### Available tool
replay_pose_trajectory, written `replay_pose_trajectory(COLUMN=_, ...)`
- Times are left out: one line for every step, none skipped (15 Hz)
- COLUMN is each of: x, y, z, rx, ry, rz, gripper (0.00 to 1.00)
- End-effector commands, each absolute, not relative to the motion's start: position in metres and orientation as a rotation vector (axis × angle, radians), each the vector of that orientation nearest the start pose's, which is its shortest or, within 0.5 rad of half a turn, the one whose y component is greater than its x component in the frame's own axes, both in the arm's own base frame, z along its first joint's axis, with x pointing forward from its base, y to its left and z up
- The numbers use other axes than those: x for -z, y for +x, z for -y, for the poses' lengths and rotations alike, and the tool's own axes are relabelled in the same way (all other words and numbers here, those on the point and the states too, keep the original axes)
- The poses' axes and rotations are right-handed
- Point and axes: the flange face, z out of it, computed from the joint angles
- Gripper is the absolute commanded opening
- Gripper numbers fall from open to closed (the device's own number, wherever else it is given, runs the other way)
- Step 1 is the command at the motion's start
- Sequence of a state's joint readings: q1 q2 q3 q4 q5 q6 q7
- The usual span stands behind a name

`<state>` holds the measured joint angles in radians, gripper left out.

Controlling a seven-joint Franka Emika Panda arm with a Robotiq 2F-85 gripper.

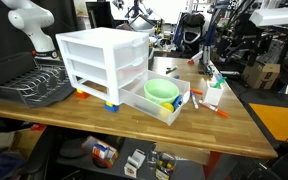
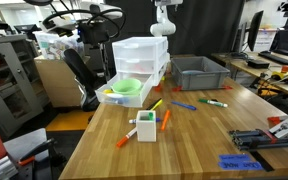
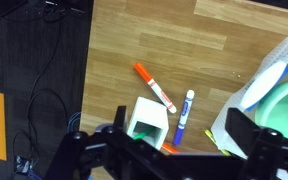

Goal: Move the pen holder backwards

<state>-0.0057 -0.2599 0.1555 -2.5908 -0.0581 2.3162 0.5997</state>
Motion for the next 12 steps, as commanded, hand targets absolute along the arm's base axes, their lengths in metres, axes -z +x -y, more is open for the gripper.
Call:
replay_pose_trajectory(x=-0.338, y=0.422, z=-0.057, rx=0.021, ry=-3.129, rz=-0.729, gripper=1.00)
replay_pose_trajectory(x=-0.333, y=0.426, z=-0.054, rx=0.062, ry=-3.111, rz=-0.769, gripper=1.00)
replay_pose_trajectory(x=-0.328, y=0.431, z=-0.052, rx=0.063, ry=-3.082, rz=-0.805, gripper=1.00)
replay_pose_trajectory(x=-0.322, y=0.437, z=-0.049, rx=0.108, ry=-3.049, rz=-0.832, gripper=1.00)
replay_pose_trajectory(x=-0.315, y=0.442, z=-0.045, rx=0.115, ry=-3.022, rz=-0.857, gripper=1.00)
replay_pose_trajectory(x=-0.307, y=0.449, z=-0.041, rx=0.135, ry=-2.990, rz=-0.889, gripper=1.00)
replay_pose_trajectory(x=-0.301, y=0.456, z=-0.036, rx=0.163, ry=-2.962, rz=-0.912, gripper=1.00)
replay_pose_trajectory(x=-0.295, y=0.463, z=-0.031, rx=0.192, ry=-2.932, rz=-0.941, gripper=1.00)
replay_pose_trajectory(x=-0.287, y=0.470, z=-0.027, rx=0.188, ry=-2.907, rz=-0.962, gripper=1.00)
replay_pose_trajectory(x=-0.282, y=0.474, z=-0.023, rx=0.196, ry=-2.889, rz=-0.988, gripper=1.00)
replay_pose_trajectory(x=-0.276, y=0.479, z=-0.021, rx=0.189, ry=-2.873, rz=-1.011, gripper=1.00)
replay_pose_trajectory(x=-0.270, y=0.480, z=-0.019, rx=0.181, ry=-2.858, rz=-1.036, gripper=1.00)
